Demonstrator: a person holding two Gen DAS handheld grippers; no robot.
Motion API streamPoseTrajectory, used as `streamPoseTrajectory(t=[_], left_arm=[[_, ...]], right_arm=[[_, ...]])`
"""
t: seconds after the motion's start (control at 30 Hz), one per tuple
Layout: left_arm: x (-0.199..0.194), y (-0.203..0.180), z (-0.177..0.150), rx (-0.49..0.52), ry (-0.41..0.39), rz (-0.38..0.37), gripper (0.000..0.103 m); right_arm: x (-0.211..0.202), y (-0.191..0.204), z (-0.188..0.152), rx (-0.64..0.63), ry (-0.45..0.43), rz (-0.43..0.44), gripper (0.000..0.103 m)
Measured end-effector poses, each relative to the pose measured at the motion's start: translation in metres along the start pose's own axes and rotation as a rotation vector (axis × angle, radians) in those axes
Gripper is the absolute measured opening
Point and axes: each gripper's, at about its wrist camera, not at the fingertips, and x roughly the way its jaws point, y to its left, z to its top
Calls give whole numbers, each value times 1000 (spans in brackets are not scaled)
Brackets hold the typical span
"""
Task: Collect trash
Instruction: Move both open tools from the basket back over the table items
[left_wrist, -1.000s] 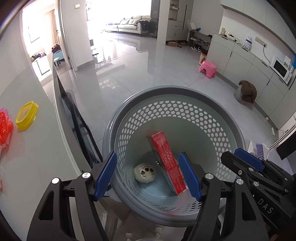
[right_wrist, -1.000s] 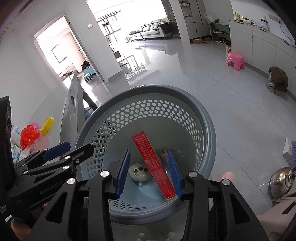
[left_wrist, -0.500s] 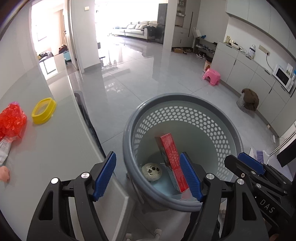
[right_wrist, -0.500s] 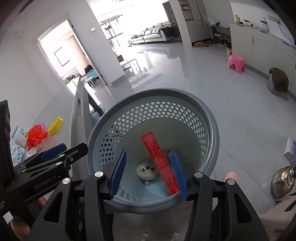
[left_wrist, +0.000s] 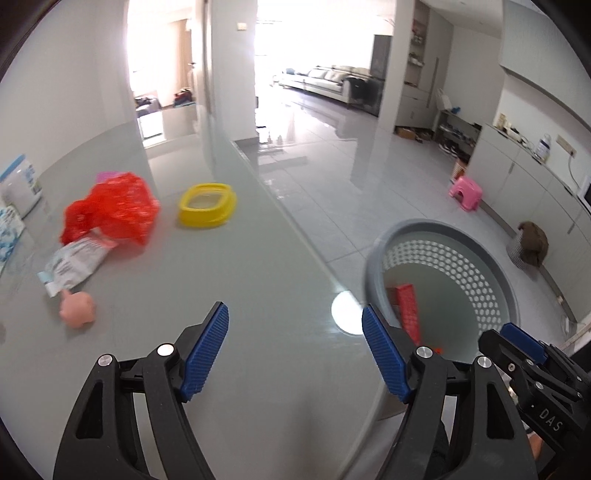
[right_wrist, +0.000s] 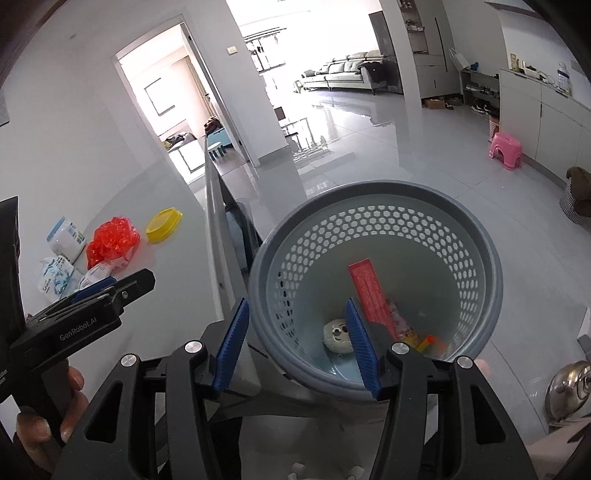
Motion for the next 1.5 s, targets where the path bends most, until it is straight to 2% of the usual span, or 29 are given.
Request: streamPoseTrajectory(t=[0.37, 0.67, 0.8, 1.13, 1.33, 1.5], left_arm=[[-46, 92, -12, -113, -57, 169, 75], [-66, 145, -17, -209, -76, 277, 80], [-59, 162, -19, -257, -52, 293, 80], [-17, 183, -18, -290, 20, 298, 80], [15, 190, -22, -307, 82, 288, 80], [26, 199, -17, -333, 79, 304, 80]], right_arm=[[2, 54, 5, -86, -11, 84, 55], [17, 89, 17, -134, 1, 134, 56], [32, 105, 26, -175, 20, 147, 58], [88, 134, 56, -234, 86, 177, 58], [112, 140, 60, -235, 122, 179, 58], [124, 142, 60, -234, 143, 178, 58]])
